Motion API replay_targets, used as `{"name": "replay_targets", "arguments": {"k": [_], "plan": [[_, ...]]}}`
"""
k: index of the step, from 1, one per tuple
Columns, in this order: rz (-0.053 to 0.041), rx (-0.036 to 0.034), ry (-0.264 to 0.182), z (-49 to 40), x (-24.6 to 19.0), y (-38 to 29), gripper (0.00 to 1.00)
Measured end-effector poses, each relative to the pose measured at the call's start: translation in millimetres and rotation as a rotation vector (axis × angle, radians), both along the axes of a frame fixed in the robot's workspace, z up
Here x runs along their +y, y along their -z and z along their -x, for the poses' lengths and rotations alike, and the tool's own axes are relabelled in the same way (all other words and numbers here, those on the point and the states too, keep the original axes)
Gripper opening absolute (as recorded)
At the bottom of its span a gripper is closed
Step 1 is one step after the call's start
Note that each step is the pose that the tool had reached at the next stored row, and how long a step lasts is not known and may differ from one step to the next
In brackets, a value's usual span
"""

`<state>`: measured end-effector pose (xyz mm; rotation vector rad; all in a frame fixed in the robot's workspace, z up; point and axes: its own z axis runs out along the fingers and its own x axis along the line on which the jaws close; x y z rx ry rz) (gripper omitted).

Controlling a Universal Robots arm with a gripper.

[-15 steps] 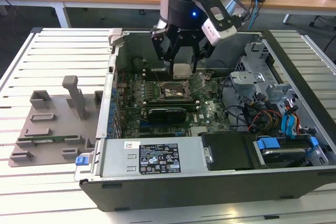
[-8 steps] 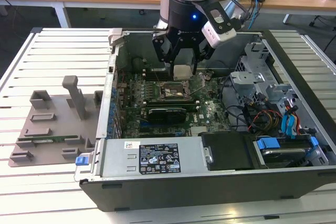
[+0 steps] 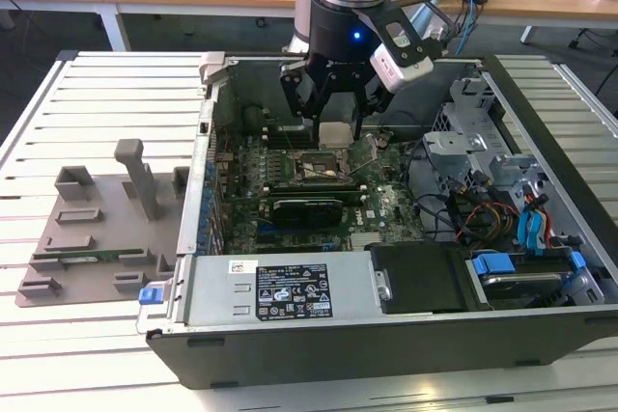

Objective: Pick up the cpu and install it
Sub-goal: 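Pick up the cpu and move it towards the insertion slot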

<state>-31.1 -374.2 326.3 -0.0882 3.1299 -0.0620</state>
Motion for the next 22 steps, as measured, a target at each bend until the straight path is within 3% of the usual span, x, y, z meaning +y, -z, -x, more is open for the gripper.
{"name": "replay_targets", "arguments": {"k": [14,22], "plan": [[0.0000,0.0000,0.000,0.0,0.0,9.4,0.55],[0.0001,0.0000,0.000,0.0,1.8,18.8,0.55]]}}
